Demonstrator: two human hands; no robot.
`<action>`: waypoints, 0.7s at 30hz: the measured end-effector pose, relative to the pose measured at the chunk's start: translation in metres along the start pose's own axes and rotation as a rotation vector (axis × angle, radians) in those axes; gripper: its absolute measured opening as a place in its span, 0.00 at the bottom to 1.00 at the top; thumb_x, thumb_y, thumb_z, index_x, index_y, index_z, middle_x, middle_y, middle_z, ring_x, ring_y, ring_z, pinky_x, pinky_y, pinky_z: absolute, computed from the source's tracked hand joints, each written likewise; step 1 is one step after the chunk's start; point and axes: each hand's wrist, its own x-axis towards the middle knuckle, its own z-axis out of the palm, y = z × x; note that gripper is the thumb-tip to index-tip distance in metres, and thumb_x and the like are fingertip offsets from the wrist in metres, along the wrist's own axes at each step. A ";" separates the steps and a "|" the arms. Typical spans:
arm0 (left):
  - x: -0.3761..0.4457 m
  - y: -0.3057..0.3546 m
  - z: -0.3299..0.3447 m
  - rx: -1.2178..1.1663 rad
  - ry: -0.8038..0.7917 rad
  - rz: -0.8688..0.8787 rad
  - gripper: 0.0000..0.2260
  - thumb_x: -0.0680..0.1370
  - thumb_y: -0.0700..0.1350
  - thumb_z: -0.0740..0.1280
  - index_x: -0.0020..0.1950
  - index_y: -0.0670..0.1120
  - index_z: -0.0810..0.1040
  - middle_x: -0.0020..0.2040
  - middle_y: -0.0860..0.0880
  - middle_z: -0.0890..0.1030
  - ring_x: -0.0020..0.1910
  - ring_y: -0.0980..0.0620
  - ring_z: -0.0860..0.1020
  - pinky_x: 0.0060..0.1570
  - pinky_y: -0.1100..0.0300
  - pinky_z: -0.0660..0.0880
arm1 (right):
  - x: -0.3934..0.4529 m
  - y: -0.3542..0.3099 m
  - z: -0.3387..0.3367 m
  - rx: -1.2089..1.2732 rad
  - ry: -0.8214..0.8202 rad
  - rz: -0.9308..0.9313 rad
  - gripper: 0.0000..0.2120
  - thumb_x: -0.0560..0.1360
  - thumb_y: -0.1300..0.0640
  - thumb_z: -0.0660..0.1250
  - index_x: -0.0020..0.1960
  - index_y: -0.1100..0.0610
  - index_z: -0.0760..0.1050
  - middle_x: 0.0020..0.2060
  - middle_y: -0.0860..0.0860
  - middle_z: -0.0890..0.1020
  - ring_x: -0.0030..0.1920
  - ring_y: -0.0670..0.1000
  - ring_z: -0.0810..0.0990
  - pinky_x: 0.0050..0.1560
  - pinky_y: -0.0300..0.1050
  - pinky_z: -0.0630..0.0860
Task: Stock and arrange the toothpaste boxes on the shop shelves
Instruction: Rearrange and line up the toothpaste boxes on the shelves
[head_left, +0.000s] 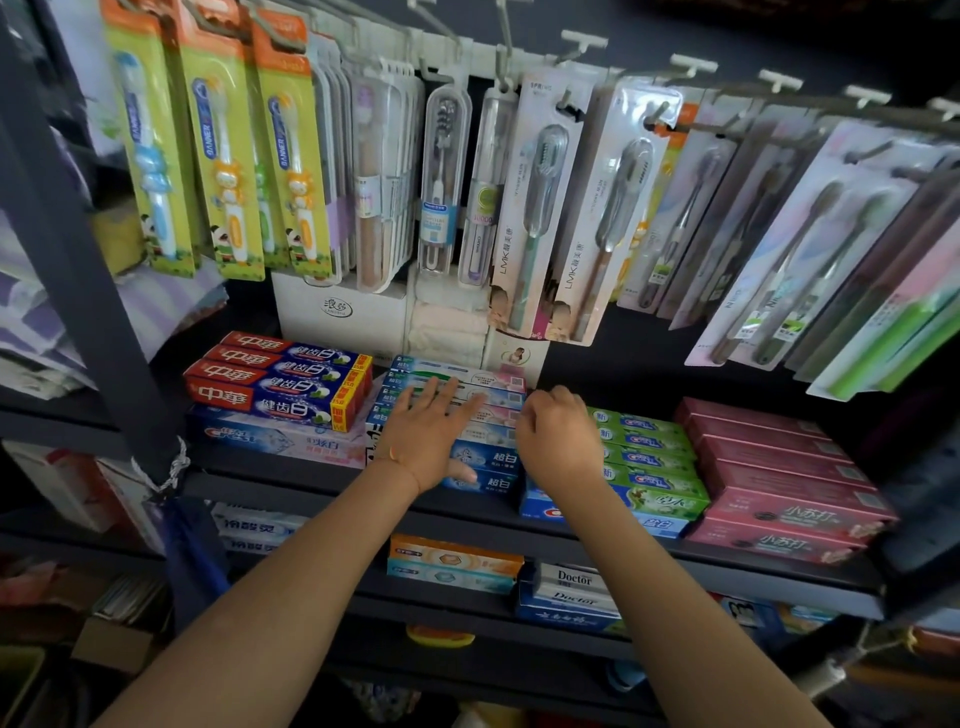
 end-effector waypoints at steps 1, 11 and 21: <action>0.000 0.000 0.000 0.009 -0.004 -0.003 0.47 0.72 0.71 0.63 0.80 0.56 0.38 0.82 0.45 0.42 0.80 0.43 0.42 0.78 0.44 0.41 | -0.005 -0.001 -0.002 0.066 -0.015 0.044 0.11 0.79 0.56 0.58 0.47 0.60 0.77 0.44 0.54 0.79 0.44 0.55 0.77 0.40 0.46 0.72; -0.012 0.008 -0.003 0.016 0.027 -0.045 0.52 0.70 0.72 0.64 0.81 0.53 0.38 0.82 0.46 0.43 0.80 0.43 0.43 0.77 0.39 0.43 | -0.092 -0.021 0.029 0.733 -0.291 0.487 0.17 0.78 0.58 0.59 0.65 0.54 0.71 0.37 0.52 0.82 0.35 0.52 0.80 0.36 0.46 0.78; -0.014 0.011 0.007 0.008 0.103 -0.086 0.42 0.77 0.67 0.61 0.81 0.55 0.41 0.82 0.47 0.45 0.80 0.43 0.44 0.76 0.40 0.43 | -0.091 -0.030 0.043 0.967 -0.372 0.580 0.38 0.78 0.60 0.57 0.80 0.54 0.38 0.39 0.50 0.86 0.28 0.49 0.79 0.33 0.43 0.74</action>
